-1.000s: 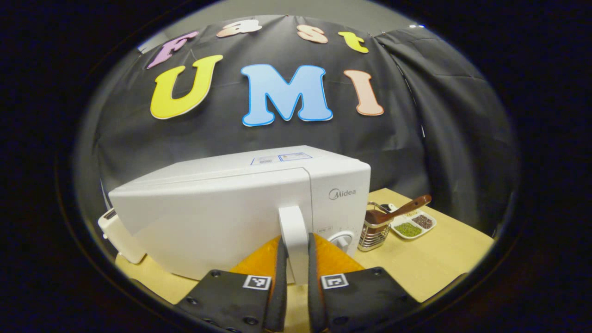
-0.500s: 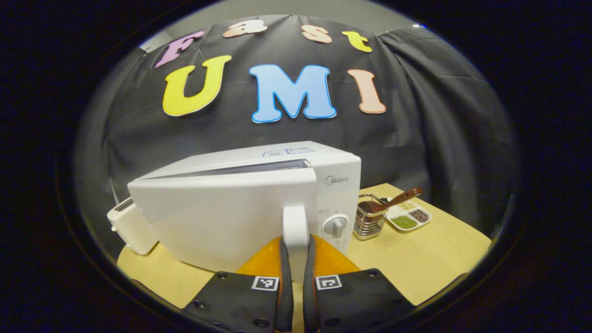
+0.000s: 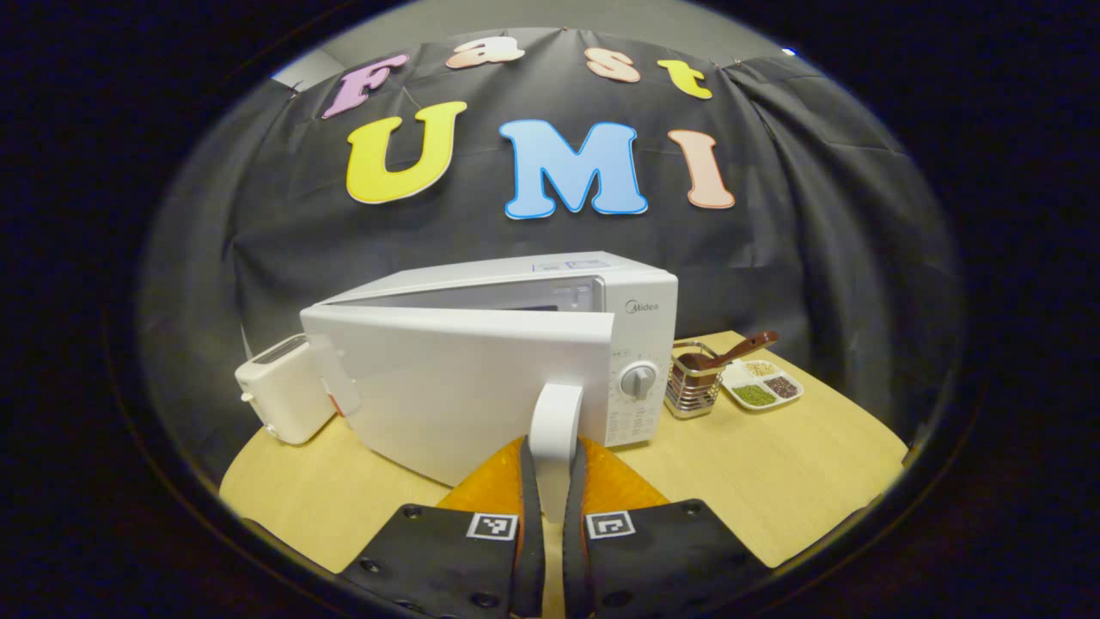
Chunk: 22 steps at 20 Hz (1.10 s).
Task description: Open the microwave oven with the left hand, put the food in, and close the microwave oven.
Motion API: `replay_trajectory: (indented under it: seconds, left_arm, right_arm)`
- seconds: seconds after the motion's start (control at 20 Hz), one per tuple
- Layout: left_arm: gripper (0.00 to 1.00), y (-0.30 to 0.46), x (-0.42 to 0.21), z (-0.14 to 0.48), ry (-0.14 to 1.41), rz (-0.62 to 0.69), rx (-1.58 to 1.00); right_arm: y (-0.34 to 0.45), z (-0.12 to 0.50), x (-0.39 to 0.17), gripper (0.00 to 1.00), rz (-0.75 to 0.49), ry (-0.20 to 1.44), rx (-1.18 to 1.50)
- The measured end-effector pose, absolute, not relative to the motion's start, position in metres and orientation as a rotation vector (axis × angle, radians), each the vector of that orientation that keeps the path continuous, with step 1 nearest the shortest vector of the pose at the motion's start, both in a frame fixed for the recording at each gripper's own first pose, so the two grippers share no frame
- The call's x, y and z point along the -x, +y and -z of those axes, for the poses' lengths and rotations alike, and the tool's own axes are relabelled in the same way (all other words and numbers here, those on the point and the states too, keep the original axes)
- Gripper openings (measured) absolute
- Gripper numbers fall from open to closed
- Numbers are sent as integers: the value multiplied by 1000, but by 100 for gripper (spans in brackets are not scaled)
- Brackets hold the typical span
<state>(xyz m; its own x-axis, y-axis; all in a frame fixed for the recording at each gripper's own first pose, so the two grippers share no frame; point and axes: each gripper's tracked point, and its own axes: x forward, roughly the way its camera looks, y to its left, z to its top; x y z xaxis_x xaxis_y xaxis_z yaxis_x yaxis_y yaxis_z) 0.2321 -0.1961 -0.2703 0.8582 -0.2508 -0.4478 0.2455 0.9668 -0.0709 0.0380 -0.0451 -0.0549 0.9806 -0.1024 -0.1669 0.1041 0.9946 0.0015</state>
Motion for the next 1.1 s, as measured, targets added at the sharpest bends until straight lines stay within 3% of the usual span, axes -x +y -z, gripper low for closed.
replay_trajectory:
  seconds: [0.65,1.1]
  left_arm:
    - [14,-83,-149,265,497,51,1]
    - [14,-23,-127,269,466,76,-2]
  right_arm:
    - [-5,46,-31,96,-182,129,-53]
    - [78,41,-36,96,-251,119,-18]
